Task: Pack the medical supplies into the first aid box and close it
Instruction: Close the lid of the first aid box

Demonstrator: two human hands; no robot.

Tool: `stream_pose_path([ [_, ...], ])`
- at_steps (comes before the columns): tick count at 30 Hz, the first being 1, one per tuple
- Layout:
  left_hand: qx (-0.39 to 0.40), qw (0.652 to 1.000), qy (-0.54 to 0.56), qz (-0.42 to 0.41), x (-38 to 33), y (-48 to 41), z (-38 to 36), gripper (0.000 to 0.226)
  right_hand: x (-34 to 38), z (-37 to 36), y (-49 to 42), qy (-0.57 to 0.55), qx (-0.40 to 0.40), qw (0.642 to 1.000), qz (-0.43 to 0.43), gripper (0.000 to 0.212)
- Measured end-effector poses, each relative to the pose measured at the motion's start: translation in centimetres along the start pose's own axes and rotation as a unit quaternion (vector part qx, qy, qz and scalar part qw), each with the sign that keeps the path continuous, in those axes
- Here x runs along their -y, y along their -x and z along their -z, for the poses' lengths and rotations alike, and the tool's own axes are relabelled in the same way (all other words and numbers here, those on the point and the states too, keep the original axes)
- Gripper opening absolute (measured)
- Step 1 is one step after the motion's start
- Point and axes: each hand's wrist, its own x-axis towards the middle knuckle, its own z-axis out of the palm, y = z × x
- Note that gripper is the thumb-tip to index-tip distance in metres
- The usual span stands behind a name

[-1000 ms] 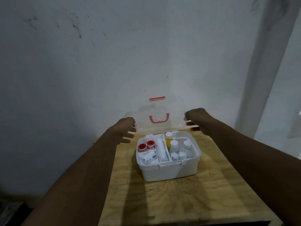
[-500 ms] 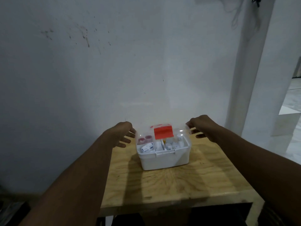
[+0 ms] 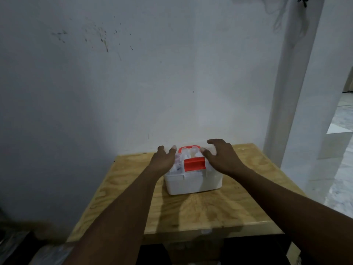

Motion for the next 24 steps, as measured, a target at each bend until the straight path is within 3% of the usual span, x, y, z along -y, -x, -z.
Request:
stream_pose_path([
  [3,-0.036,0.998,-0.034,-0.039,0.9,0.5,-1.3,0.072,-0.7,-1.4,0.5,0.042,0.015,0.998,0.032,0.076],
  [12,-0.072,0.993,-0.060,-0.074,1.8,0.1,-1.8,0.071,-1.6,-1.1,1.2,0.045,0.024,0.996,0.076,0.068],
  [19,-0.062,0.995,-0.046,-0.067,1.8,-0.3,-1.7,0.072,-1.9,-1.0,1.2,0.101,0.051,0.989,0.094,0.108],
  [24,-0.062,0.995,-0.042,-0.067,1.7,-0.2,-1.7,0.071,-2.0,-1.1,1.0,0.124,0.054,0.986,0.096,0.115],
])
